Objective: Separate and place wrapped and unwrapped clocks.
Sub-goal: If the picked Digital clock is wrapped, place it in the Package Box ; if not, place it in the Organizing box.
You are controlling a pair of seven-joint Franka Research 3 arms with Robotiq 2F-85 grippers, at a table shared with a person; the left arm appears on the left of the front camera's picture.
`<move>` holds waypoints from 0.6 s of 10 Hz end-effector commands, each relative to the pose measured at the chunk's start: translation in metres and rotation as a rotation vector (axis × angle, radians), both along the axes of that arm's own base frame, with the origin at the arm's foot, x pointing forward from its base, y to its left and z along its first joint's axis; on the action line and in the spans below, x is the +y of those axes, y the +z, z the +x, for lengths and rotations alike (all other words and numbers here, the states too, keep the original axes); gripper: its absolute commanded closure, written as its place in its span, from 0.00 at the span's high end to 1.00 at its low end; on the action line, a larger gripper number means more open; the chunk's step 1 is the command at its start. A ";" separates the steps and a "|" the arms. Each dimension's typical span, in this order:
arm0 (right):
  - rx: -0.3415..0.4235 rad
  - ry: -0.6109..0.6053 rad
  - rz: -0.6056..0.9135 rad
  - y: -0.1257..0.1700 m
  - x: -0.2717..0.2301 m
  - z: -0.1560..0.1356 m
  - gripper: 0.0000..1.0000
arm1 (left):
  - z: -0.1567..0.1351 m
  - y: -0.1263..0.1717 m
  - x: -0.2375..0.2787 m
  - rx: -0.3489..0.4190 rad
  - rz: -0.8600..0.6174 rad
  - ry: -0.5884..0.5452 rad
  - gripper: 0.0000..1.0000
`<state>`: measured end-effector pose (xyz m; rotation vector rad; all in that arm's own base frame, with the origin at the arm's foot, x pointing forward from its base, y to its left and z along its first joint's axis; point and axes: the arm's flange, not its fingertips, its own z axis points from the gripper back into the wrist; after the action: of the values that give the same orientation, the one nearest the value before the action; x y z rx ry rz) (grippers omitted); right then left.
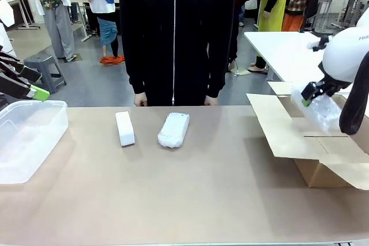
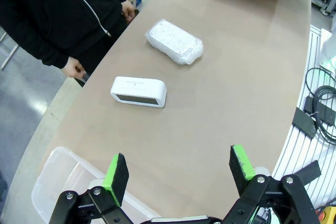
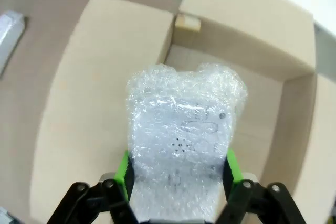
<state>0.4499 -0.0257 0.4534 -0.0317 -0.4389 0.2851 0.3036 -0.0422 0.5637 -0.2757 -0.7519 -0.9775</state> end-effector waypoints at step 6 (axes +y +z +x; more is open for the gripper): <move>0.153 -0.077 0.011 -0.066 -0.029 0.023 0.79 | 0.001 -0.001 0.000 0.003 -0.012 -0.012 1.00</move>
<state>0.4629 -0.0463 0.3850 -0.0106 -0.3075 0.2188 0.3036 -0.0422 0.5637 -0.2757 -0.7520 -0.9775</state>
